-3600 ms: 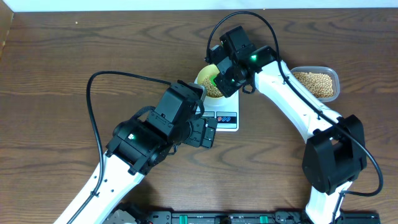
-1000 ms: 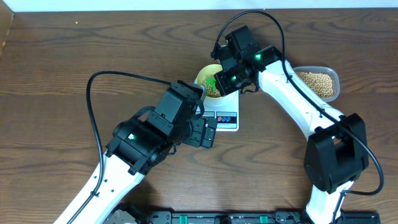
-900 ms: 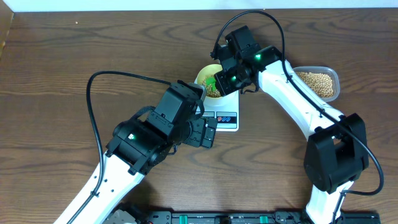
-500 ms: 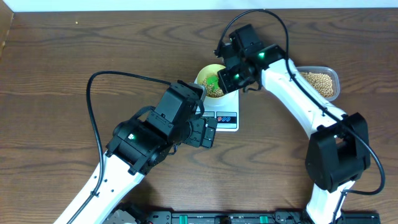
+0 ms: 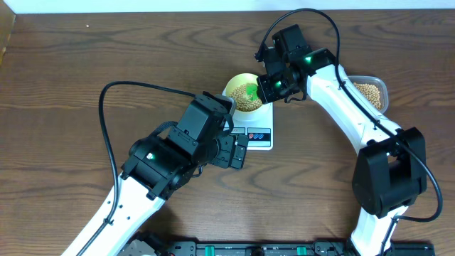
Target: Scoop item into bowl and weigh 50g on scale
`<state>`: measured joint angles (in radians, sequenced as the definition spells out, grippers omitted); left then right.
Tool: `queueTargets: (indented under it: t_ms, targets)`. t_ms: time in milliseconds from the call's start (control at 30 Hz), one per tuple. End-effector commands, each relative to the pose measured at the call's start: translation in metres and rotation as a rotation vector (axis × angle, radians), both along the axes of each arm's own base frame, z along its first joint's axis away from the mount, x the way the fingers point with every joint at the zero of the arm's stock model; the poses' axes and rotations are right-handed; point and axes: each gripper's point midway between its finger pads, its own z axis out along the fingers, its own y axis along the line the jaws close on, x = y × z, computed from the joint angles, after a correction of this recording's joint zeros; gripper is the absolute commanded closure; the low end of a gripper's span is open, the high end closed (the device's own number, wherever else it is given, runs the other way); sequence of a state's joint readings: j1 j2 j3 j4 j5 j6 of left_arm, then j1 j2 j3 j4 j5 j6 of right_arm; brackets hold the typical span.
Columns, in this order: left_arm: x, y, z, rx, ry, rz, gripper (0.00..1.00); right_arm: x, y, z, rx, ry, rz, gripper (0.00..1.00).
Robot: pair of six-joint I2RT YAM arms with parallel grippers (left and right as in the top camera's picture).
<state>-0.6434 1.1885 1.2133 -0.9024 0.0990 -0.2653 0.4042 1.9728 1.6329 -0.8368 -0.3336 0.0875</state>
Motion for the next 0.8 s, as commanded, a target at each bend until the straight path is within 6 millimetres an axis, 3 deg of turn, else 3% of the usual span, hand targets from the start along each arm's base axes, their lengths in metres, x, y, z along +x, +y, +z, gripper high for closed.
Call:
queueTargets:
  t_ms: [0, 767]
  targets:
    - [0.002, 0.0, 0.005, -0.003, -0.012, 0.005, 0.02, -0.004, 0.002, -0.005, 0.032, 0.038, 0.0, 0.99]
    - [0.002, 0.0, 0.005, -0.003, -0.012, 0.005, 0.02, 0.002, -0.005, 0.024, 0.314, 0.162, -0.058, 0.99]
